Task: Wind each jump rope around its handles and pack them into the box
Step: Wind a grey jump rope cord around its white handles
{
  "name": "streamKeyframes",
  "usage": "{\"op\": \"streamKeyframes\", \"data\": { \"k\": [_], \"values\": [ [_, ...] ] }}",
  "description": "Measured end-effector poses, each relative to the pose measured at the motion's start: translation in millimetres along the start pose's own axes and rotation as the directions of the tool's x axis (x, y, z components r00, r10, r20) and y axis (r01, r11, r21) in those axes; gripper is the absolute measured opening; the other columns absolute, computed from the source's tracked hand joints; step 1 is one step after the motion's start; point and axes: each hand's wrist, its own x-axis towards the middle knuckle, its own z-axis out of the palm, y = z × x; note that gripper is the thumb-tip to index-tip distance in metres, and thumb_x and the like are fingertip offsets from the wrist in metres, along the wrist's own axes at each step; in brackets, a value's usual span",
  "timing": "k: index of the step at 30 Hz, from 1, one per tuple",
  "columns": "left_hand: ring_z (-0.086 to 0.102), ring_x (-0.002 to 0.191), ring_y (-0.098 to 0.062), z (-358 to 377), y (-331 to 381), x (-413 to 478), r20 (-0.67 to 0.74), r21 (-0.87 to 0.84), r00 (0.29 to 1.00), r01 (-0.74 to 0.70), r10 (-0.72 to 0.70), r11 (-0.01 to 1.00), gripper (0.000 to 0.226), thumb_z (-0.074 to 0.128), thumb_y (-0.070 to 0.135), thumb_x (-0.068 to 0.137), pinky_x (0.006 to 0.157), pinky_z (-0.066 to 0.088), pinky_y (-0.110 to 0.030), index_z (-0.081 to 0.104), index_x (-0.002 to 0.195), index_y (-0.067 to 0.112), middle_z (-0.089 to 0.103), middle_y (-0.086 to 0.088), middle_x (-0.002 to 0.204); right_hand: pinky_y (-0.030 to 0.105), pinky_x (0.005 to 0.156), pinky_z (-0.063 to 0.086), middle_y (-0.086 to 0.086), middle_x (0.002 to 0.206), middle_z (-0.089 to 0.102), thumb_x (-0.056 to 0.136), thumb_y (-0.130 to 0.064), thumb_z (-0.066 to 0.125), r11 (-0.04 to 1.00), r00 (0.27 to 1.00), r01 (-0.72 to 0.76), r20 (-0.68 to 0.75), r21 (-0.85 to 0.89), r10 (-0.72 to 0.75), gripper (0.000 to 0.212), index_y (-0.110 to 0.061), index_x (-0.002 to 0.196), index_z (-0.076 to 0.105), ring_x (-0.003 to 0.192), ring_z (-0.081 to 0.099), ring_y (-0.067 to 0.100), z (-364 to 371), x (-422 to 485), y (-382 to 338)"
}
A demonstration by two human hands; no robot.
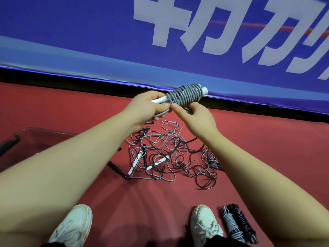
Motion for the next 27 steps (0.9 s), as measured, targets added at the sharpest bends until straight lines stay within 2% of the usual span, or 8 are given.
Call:
{"op": "streamKeyframes", "data": {
  "k": [3,7,10,12,14,16,19,27],
  "values": [
    [0.053,0.053,-0.007,0,1,2,-0.003,0.031,1.000,-0.013,0.013,0.999,0.007,0.058,0.004,0.091,0.044,0.038,-0.016,0.060,0.096,0.008,0.064,-0.007,0.081,0.030,0.050,0.027,-0.007,0.054,0.043,0.091,-0.057,0.043,0.996,0.996,0.015,-0.084,-0.084,-0.022,0.045,-0.022,0.063,0.040,0.053,0.041,0.007,4,-1,-6],
    [0.053,0.056,-0.012,1,2,2,-0.039,0.072,0.998,-0.052,0.055,0.996,0.030,0.058,0.006,0.092,0.045,0.038,-0.019,0.050,0.118,0.019,0.064,-0.007,0.086,0.029,0.047,0.024,-0.006,0.054,0.043,0.096,-0.051,0.036,0.966,0.983,0.065,-0.149,-0.250,-0.105,0.046,-0.023,0.061,0.036,0.052,0.041,0.006,10,5,-6],
    [0.050,0.051,-0.006,-4,3,1,-0.008,0.004,1.000,-0.005,0.005,1.000,0.021,0.053,0.004,0.093,0.042,0.036,-0.014,0.062,0.110,0.010,0.063,-0.006,0.079,0.029,0.050,0.030,-0.006,0.055,0.045,0.096,-0.046,0.042,0.978,0.984,0.149,-0.073,-0.143,-0.160,0.040,-0.021,0.065,0.045,0.054,0.043,0.005,13,9,-1],
    [0.049,0.046,-0.003,-10,6,2,-0.016,-0.275,0.988,0.143,-0.153,0.951,0.016,0.048,0.002,0.095,0.038,0.034,-0.010,0.062,0.103,0.005,0.063,-0.006,0.072,0.026,0.054,0.034,-0.008,0.059,0.049,0.097,-0.034,0.046,0.983,0.981,0.179,0.064,0.034,-0.181,0.028,-0.018,0.077,0.055,0.052,0.044,0.003,12,13,7],
    [0.049,0.044,-0.003,-14,12,0,0.053,-0.595,0.958,0.257,-0.282,0.762,0.017,0.043,0.001,0.096,0.036,0.033,-0.008,0.060,0.094,0.000,0.062,-0.008,0.066,0.020,0.050,0.034,-0.008,0.064,0.053,0.100,-0.025,0.041,0.955,0.961,0.071,0.235,0.289,-0.143,0.022,-0.019,0.088,0.058,0.047,0.040,0.003,10,15,14],
    [0.048,0.043,-0.004,-15,15,-2,0.137,-0.723,0.937,0.317,-0.322,0.614,0.019,0.040,0.001,0.096,0.035,0.033,-0.010,0.057,0.090,-0.004,0.059,-0.009,0.065,0.018,0.048,0.033,-0.006,0.069,0.058,0.102,-0.020,0.036,0.886,0.937,-0.052,0.330,0.461,-0.117,0.023,-0.018,0.091,0.056,0.047,0.041,0.005,12,13,19],
    [0.047,0.044,-0.005,-18,12,-4,0.197,-0.709,0.916,0.379,-0.349,0.595,0.021,0.041,0.003,0.096,0.035,0.032,-0.009,0.060,0.087,0.003,0.055,-0.006,0.071,0.013,0.052,0.038,-0.006,0.068,0.058,0.103,-0.015,0.033,0.873,0.937,-0.101,0.342,0.477,-0.078,0.026,-0.016,0.086,0.052,0.053,0.049,0.000,15,9,18],
    [0.060,0.047,-0.010,-19,7,1,0.151,-0.721,0.919,0.354,-0.364,0.596,0.019,0.042,-0.002,0.095,0.050,0.052,-0.012,0.061,0.091,-0.002,0.056,-0.017,0.098,0.017,0.053,0.032,-0.007,0.064,0.047,0.099,-0.019,0.041,0.950,0.966,0.084,0.208,0.301,-0.151,0.019,-0.019,0.085,0.054,0.049,0.038,-0.002,8,8,12]
  ]
}}
